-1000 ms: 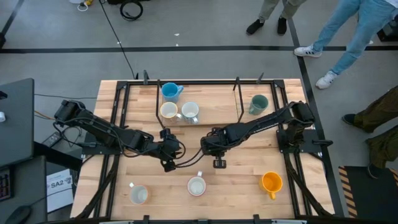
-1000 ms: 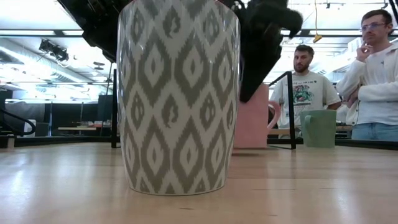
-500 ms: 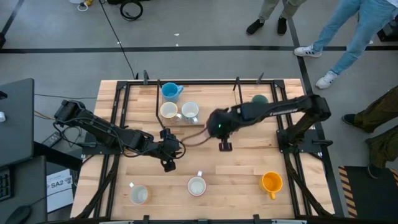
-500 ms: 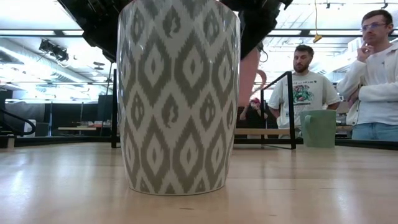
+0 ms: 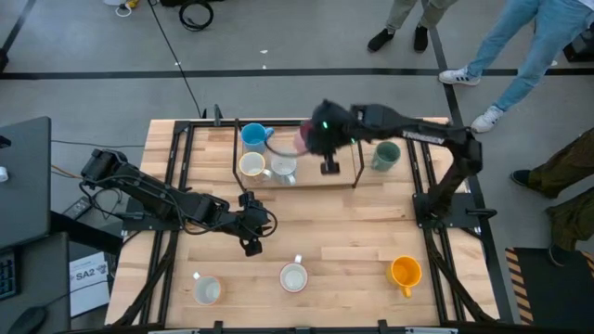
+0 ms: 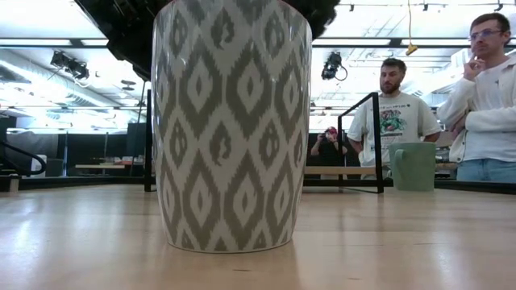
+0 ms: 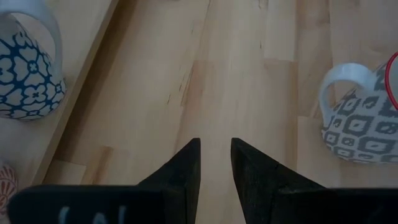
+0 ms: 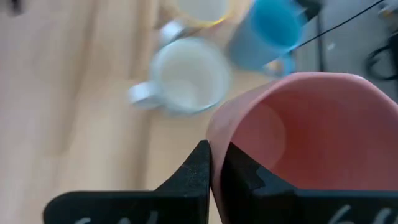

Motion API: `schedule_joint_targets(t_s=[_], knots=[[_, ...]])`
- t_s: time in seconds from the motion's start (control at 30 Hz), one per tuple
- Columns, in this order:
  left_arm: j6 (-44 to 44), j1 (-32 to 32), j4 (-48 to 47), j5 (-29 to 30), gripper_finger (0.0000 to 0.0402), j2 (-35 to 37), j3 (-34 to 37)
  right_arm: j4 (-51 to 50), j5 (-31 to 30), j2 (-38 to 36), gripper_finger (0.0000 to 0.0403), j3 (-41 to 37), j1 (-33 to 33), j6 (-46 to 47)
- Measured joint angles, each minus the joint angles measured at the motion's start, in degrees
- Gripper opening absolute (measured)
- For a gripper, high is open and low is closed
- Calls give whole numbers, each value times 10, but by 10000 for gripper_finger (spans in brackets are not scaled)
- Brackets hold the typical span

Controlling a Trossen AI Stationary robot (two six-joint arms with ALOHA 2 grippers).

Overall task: Place coffee mugs
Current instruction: Put the pink mug on the shelf

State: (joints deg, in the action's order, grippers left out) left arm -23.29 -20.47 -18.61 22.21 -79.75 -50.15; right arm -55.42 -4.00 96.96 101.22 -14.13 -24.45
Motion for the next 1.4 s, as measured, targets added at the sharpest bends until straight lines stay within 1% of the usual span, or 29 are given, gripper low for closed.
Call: schedule_joint_targets(t_s=[0.2,0.3,0.43,0.6,0.8,1.03,1.4], knots=[[0,0,0,0,96,0,0,-2,9,83,27,103,-61,-79],[0,0,0,0,96,0,0,-8,33,127,27,134,-81,-100],[0,0,0,0,96,0,0,-7,73,176,27,155,-94,-117],[1,0,-1,0,96,0,0,-16,89,222,27,156,-91,-151],[1,0,-1,0,96,0,0,-11,96,250,27,157,-81,-166],[1,0,-1,0,96,0,0,1,122,249,27,157,-80,-167],[1,0,0,0,96,0,0,20,131,249,29,149,-80,-167]])
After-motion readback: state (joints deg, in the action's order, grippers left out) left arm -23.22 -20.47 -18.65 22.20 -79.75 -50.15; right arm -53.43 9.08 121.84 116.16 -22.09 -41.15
